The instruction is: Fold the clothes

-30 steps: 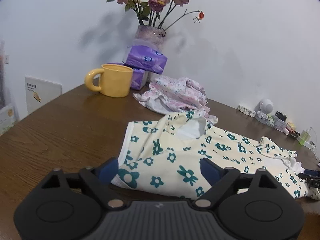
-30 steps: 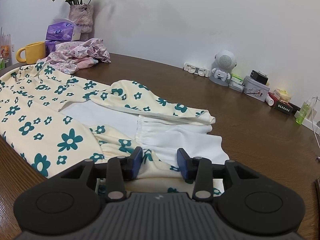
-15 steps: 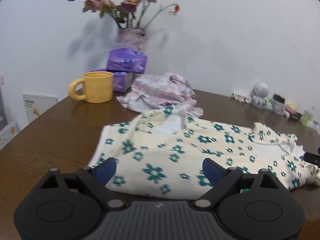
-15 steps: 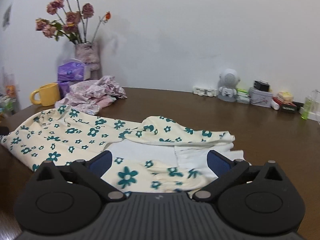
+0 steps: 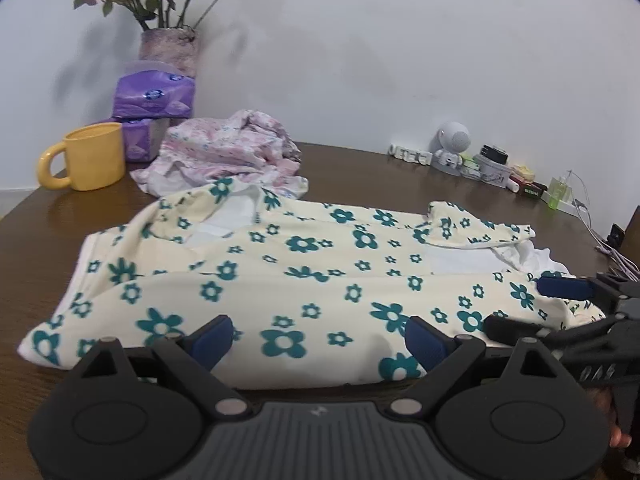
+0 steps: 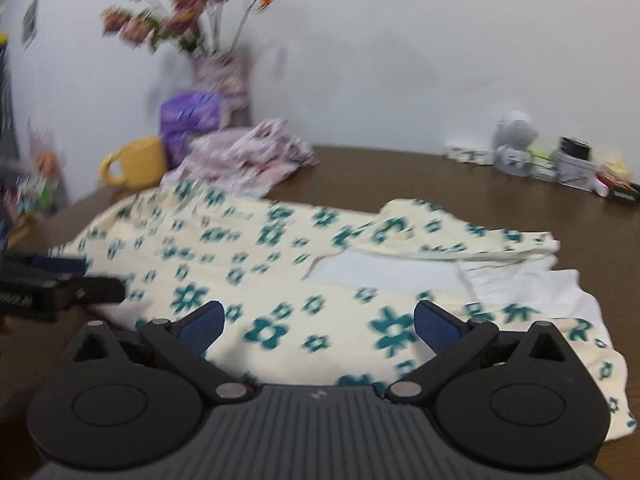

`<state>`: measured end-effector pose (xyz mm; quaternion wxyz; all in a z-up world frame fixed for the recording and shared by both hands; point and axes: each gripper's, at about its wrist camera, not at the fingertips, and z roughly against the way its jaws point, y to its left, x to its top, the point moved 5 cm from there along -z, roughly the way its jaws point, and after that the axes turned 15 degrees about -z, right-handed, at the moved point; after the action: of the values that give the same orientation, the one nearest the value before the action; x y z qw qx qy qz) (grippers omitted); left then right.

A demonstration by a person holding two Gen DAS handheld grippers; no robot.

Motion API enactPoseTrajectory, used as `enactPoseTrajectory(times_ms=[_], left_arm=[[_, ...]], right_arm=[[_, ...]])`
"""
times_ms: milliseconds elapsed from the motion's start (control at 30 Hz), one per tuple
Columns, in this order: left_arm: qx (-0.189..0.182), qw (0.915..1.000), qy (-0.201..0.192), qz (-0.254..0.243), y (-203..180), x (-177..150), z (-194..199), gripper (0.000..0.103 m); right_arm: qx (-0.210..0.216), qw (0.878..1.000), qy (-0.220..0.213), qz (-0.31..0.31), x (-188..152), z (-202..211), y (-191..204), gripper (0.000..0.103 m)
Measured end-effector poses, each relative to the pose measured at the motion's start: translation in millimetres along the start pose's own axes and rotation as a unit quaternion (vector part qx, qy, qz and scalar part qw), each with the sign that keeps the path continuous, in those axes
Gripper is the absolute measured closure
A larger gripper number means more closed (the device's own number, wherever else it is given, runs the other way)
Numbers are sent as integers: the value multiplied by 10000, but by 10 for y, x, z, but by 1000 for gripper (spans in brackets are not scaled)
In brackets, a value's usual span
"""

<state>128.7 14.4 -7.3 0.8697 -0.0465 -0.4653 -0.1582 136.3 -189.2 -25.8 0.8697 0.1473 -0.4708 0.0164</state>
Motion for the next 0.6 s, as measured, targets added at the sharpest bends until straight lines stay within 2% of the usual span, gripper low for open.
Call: enactPoseTrajectory(times_ms=[167,300,467,600], left_arm=[[0,9999,157,-12,-24,-30,-112,12],[27,9998,220,-13,-16,-74,-146,12],[121,9996,218,-143,-28,-99,-152,12],[131,9995,233,-145,-19,-99,-155,11]], right_arm=[[10,9994,160,298,-90,-104,192,0],[-225,9990,160,354,-118,-149,180,1],[-321,9979,398,402,-181,-213,119,11],[-242,9978,464,418,-183,-193,80,19]])
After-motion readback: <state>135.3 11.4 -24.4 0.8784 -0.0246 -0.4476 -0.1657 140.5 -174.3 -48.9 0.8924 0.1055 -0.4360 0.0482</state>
